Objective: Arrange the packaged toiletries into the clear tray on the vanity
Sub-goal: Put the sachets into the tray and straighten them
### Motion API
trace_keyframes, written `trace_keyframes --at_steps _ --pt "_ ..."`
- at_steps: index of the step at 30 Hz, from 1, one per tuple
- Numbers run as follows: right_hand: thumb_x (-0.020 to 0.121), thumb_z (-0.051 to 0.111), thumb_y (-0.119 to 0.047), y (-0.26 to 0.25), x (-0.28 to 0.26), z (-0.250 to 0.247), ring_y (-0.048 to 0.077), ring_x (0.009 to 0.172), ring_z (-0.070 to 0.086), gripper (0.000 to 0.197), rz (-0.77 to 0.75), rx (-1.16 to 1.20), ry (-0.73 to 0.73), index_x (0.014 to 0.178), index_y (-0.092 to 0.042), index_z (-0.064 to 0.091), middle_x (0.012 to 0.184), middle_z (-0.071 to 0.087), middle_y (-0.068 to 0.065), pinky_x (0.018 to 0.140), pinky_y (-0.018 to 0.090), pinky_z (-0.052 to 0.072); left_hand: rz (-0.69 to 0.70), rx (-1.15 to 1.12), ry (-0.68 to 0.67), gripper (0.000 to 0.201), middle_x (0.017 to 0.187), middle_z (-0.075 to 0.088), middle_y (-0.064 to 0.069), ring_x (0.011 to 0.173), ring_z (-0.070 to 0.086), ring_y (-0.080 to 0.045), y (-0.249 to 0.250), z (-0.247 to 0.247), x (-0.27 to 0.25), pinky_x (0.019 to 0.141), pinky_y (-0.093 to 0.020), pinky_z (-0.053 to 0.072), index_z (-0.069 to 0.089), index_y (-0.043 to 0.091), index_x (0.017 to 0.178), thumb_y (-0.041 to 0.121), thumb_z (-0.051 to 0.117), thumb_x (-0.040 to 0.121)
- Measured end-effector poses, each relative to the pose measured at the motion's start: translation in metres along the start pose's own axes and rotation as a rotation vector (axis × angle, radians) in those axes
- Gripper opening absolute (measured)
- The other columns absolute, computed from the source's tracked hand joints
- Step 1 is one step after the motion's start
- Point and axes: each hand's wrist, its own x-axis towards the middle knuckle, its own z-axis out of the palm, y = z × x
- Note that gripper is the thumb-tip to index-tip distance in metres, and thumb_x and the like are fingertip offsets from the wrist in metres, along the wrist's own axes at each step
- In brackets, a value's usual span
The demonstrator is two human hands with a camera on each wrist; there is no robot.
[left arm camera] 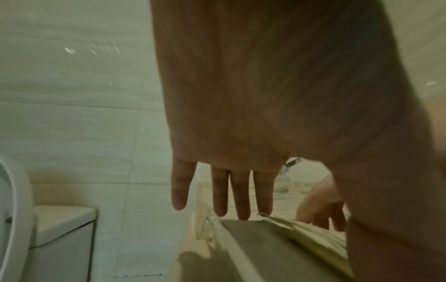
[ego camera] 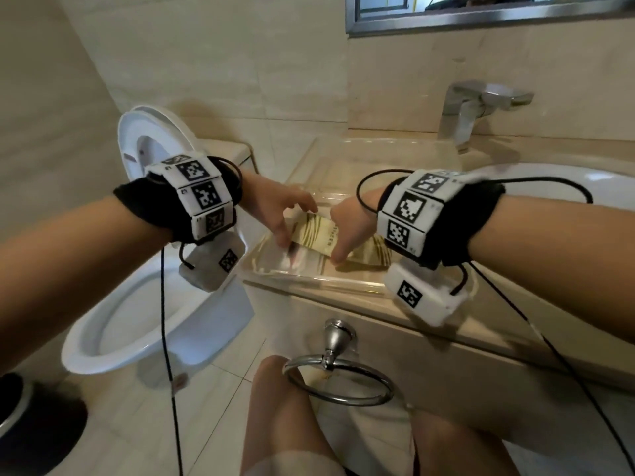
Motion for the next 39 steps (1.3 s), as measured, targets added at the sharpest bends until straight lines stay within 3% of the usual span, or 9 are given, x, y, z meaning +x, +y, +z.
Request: trace_keyframes --at_steps 2,6,13,17,21,25,33,36,39 --pt "0.085 0.065 -0.034 -0.003 0.005 0.0 0.016 0.093 0.048 0.055 -0.007 -0.005 -0.011 0.129 -0.005 0.048 0.106 0.053 0.003 0.072 0.019 0.042 0.014 0.025 0.004 0.087 0.146 0.029 0.0 0.134 0.029 -0.015 -0.003 0.001 0.0 0.106 -0.023 0.024 0.024 0.019 0.145 0.021 0.076 0.075" --pt "0.082 0.068 -0.033 -0.008 0.015 -0.002 0.016 0.097 0.05 0.059 0.001 -0.016 -0.022 0.13 -0.008 0.047 0.126 0.056 0.009 0.085 0.024 0.041 0.042 0.026 0.008 0.091 0.147 0.028 0.0 0.135 0.028 -0.015 -0.008 0.002 0.0 0.107 -0.023 0.023 0.021 0.019 0.146 0.021 0.077 0.074" --pt "0.078 0.069 -0.034 -0.013 0.02 -0.002 0.016 0.086 0.054 0.054 0.027 -0.092 -0.031 0.122 -0.007 0.054 0.099 0.057 0.006 0.073 0.024 0.045 0.052 -0.053 0.009 0.091 0.144 0.031 0.0 0.133 0.03 -0.016 -0.012 0.002 0.001 0.108 -0.025 0.026 0.022 0.016 0.144 0.017 0.078 0.072" --pt "0.08 0.069 -0.029 -0.001 0.013 -0.012 0.015 0.087 0.053 0.049 -0.049 0.126 0.086 0.121 -0.01 0.052 0.098 0.057 0.001 0.069 0.023 0.044 0.01 -0.118 0.039 0.09 0.143 0.034 0.001 0.135 0.032 -0.017 -0.013 0.0 -0.001 0.102 -0.021 0.028 0.016 0.014 0.146 0.017 0.074 0.077" --pt "0.078 0.069 -0.034 0.017 0.007 -0.023 0.021 0.098 0.059 0.052 -0.03 0.298 0.165 0.12 -0.007 0.054 0.112 0.062 0.006 0.082 0.032 0.052 -0.047 -0.124 0.133 0.082 0.149 0.032 -0.003 0.135 0.035 -0.02 -0.01 -0.006 -0.006 0.105 -0.026 0.03 0.011 0.011 0.147 0.029 0.064 0.086" --pt "0.074 0.071 -0.038 0.03 0.001 -0.029 0.02 0.104 0.058 0.069 -0.005 0.44 0.206 0.131 -0.011 0.045 0.118 0.058 0.004 0.092 0.038 0.052 -0.054 0.06 0.216 0.066 0.145 0.037 -0.007 0.129 0.04 -0.024 0.002 -0.006 -0.005 0.107 -0.035 0.034 0.025 0.011 0.143 0.04 0.054 0.091" --pt "0.075 0.071 -0.04 0.046 -0.006 -0.02 0.024 0.105 0.058 0.062 0.13 0.189 0.056 0.125 -0.009 0.05 0.117 0.059 0.008 0.093 0.039 0.052 -0.031 0.288 0.178 0.071 0.142 0.038 -0.003 0.13 0.035 -0.022 0.024 0.012 0.012 0.106 -0.04 0.036 0.032 0.017 0.14 0.061 0.046 0.086" --pt "0.075 0.072 -0.039 0.048 -0.006 -0.015 0.023 0.105 0.059 0.058 0.136 0.169 0.01 0.122 -0.01 0.053 0.115 0.061 0.007 0.095 0.036 0.05 0.007 0.296 0.193 0.068 0.138 0.04 -0.002 0.129 0.034 -0.021 0.025 0.016 0.013 0.102 -0.036 0.036 0.034 0.018 0.138 0.059 0.047 0.086" --pt "0.076 0.071 -0.038 0.048 -0.006 -0.013 0.023 0.104 0.06 0.055 0.129 0.16 0.002 0.12 -0.009 0.055 0.114 0.063 0.008 0.093 0.033 0.049 0.104 0.234 0.165 0.057 0.137 0.038 -0.003 0.128 0.033 -0.022 0.022 0.014 0.01 0.108 -0.035 0.032 0.038 0.022 0.136 0.048 0.053 0.088"
